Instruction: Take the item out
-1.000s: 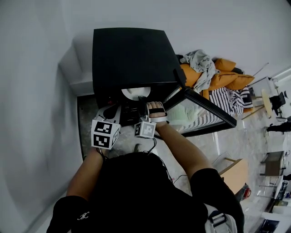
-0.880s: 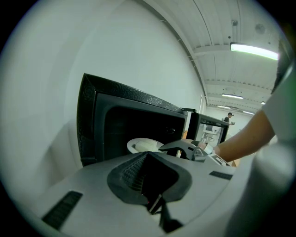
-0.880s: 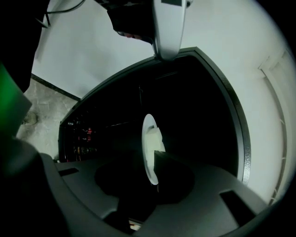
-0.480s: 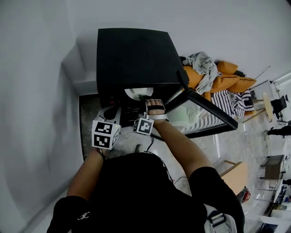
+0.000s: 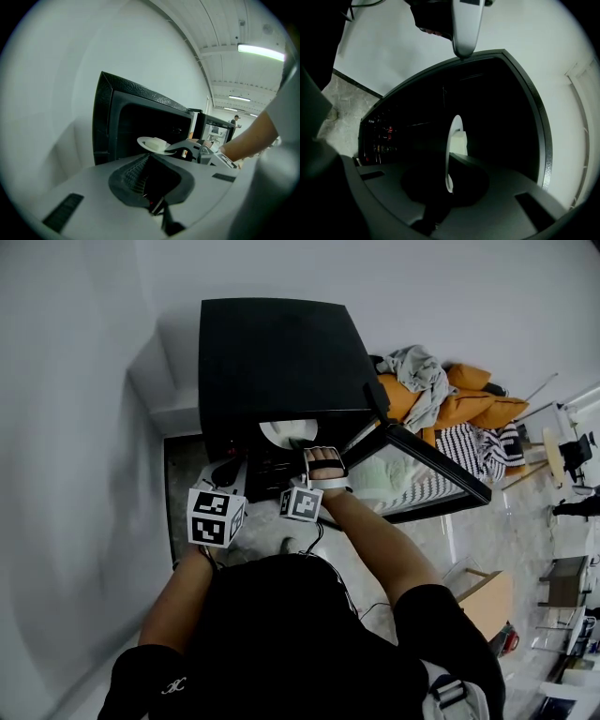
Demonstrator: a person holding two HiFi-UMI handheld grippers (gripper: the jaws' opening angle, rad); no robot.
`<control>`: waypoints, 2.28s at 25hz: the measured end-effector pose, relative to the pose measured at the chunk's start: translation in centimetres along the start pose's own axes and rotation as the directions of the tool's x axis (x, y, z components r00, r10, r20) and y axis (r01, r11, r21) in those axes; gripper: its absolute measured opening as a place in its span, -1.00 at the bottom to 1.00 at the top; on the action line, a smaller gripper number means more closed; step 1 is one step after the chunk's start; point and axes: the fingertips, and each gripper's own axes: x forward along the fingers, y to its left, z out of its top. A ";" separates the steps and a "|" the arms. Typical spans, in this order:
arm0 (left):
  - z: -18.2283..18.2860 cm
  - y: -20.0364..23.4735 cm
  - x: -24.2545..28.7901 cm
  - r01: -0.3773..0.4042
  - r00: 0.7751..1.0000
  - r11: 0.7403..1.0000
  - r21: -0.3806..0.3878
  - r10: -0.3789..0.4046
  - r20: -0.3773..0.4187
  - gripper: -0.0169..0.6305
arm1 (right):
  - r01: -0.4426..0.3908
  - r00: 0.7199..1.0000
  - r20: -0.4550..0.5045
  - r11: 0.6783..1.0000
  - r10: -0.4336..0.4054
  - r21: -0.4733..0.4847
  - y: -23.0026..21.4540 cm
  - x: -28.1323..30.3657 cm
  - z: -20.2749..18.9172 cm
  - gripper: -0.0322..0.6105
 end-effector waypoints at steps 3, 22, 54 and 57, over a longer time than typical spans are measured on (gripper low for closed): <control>0.1 0.0 0.0 0.005 1.000 1.000 -0.006 -0.005 0.004 -0.92 | -0.004 1.000 -0.003 1.000 0.004 -0.003 -0.1 -0.5 0.0 -0.82; 0.4 -1.2 -0.8 0.022 0.999 0.999 -0.028 -0.021 0.048 -0.92 | -0.012 1.000 0.011 0.999 0.013 -0.042 -1.9 -6.1 2.0 -0.82; -2.7 -12.8 -10.2 -0.275 0.950 0.955 -0.107 0.287 0.122 -0.92 | 0.043 0.977 0.210 0.997 -0.027 -0.072 -0.8 -21.0 -3.3 -0.82; -3.8 -15.6 -11.6 -0.305 0.939 0.945 -0.123 0.319 0.128 -0.92 | 0.066 0.970 0.239 0.995 -0.047 -0.072 -0.7 -23.9 -4.7 -0.82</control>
